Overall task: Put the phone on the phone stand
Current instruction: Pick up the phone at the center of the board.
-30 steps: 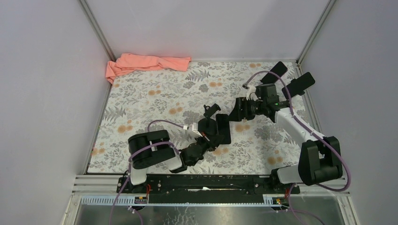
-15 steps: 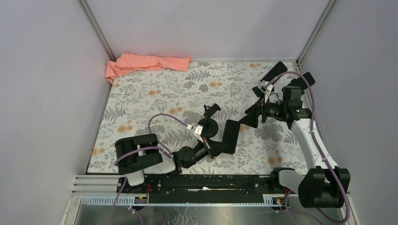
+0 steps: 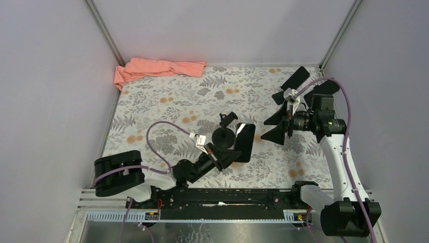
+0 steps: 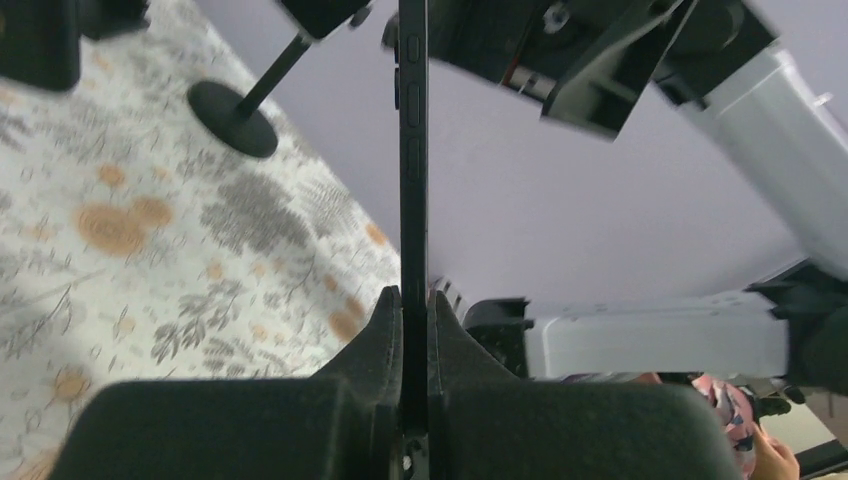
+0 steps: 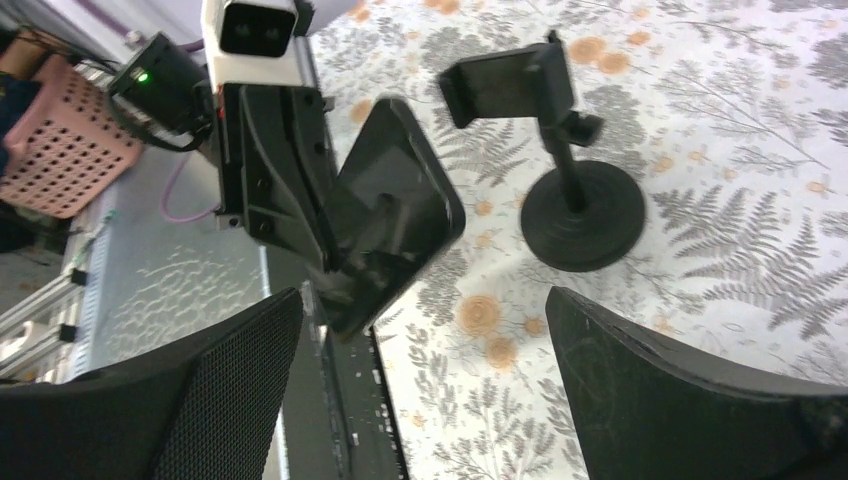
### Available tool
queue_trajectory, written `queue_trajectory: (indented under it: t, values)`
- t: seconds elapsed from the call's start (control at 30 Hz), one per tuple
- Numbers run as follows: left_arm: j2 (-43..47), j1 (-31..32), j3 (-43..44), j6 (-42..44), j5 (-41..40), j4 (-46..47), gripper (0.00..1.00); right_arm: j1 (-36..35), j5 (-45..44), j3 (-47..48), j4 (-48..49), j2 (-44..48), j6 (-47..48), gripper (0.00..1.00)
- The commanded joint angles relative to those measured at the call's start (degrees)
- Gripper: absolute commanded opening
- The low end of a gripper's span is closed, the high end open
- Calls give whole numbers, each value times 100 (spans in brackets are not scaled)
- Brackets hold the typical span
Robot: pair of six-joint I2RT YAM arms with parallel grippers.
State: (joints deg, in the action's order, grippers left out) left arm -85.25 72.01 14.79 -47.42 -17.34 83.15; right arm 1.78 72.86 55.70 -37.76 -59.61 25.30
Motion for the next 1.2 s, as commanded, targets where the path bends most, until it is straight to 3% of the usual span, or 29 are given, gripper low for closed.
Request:
queue_trajectory:
  t: [0.0, 0.33, 0.53, 0.77, 0.93, 1.03, 1.17]
  values:
    - [680, 41, 100, 555, -210, 487, 0, 16, 853, 121, -575, 172, 181, 100]
    - [1321, 43, 534, 1058, -299, 298, 0, -25, 1526, 50, -454, 374, -129, 100]
    - [1123, 41, 957, 1204, -293, 559, 0, -555, 1402, 296, -463, 315, -256, 100]
    - [718, 34, 1463, 1224, -234, 784, 0, -1203, 848, 213, 958, 365, -1837, 97]
    - [573, 24, 1606, 1216, -259, 825, 0, -1361, 778, 46, 2143, 355, -3173, 86]
    - [520, 7, 1703, 1216, -225, 834, 0, -1407, 790, -3, 2397, 336, -3484, 76]
    - [435, -35, 1786, 1158, -155, 843, 0, -1438, 866, -91, 2676, 359, -3744, 51]
